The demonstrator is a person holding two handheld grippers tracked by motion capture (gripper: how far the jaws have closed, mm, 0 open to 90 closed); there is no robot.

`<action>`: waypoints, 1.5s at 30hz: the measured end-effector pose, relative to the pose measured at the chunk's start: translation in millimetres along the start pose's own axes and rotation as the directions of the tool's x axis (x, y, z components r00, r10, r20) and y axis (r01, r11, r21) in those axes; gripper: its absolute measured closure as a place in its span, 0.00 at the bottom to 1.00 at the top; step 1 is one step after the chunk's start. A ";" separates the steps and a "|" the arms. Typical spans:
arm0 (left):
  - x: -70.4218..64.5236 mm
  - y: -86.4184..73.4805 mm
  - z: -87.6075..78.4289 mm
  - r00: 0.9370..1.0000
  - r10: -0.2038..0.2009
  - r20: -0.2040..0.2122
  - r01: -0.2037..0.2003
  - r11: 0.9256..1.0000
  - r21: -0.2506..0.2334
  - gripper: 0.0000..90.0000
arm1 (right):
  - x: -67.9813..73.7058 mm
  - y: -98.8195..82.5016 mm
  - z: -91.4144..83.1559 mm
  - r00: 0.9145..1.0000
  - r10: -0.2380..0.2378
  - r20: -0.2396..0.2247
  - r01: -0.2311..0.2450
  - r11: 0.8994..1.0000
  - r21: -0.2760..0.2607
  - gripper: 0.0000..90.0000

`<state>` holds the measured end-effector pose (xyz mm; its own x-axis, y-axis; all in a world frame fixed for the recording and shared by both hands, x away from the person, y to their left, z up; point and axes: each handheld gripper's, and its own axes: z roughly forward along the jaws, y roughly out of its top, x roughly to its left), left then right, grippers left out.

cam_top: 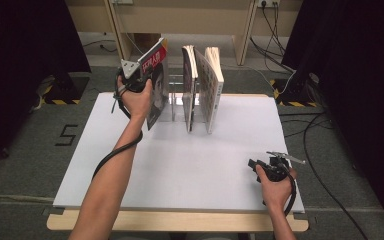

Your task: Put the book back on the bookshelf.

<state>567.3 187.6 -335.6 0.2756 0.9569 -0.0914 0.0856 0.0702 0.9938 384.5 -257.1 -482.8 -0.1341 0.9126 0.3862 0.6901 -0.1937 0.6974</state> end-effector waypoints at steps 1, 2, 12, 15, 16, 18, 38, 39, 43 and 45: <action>-0.3 0.1 -0.3 1.000 -0.001 0.000 0.001 1.000 -0.004 0.96 | 0.1 0.0 0.0 1.000 0.000 0.000 0.000 1.000 0.000 0.66; -0.7 0.4 -0.7 1.000 -0.008 0.003 0.008 1.000 -0.009 0.96 | 0.0 -0.1 0.1 1.000 0.000 0.000 0.000 1.000 0.001 0.66; -9.0 12.5 8.1 1.000 0.005 0.017 -0.004 1.000 -0.031 0.96 | 1.1 -0.3 1.0 1.000 -0.006 -0.003 0.006 1.000 -0.001 0.66; -8.8 10.6 10.2 1.000 0.014 0.017 -0.014 0.999 -0.034 0.96 | 0.4 -0.4 0.9 1.000 0.000 0.000 0.000 1.000 0.006 0.66; -8.0 9.7 10.9 1.000 0.013 0.014 -0.012 0.999 -0.034 0.96 | -0.4 -0.4 1.0 1.000 -0.009 0.001 0.009 1.000 0.007 0.66; -5.0 7.4 12.8 1.000 0.007 0.008 -0.007 1.000 -0.029 0.96 | -0.3 -0.2 0.7 1.000 -0.011 0.000 0.011 1.000 0.010 0.66; 19.7 -20.2 -17.4 1.000 0.000 0.029 -0.001 0.999 0.039 0.90 | 1.5 -0.9 3.0 1.000 -0.010 -0.005 0.010 1.000 0.026 0.66; 20.7 -19.5 -17.2 0.999 -0.015 0.034 0.014 0.999 0.044 0.90 | 2.0 -0.9 3.1 1.000 -0.007 -0.003 0.007 1.000 0.026 0.66; 22.9 -15.4 -14.0 0.996 -0.066 0.052 0.062 0.995 0.073 0.87 | 2.4 -1.5 4.4 1.000 -0.008 0.000 0.008 0.999 0.035 0.66; 22.7 -12.7 -12.4 0.993 -0.102 0.064 0.096 0.992 0.083 0.84 | 2.4 -1.7 5.0 1.000 -0.001 -0.007 0.001 0.999 0.040 0.66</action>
<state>560.6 211.9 -349.6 0.3266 0.9246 -0.1960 0.1909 0.1386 0.9718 386.5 -252.8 -486.0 -0.1396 0.9102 0.3900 0.7181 -0.1781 0.6728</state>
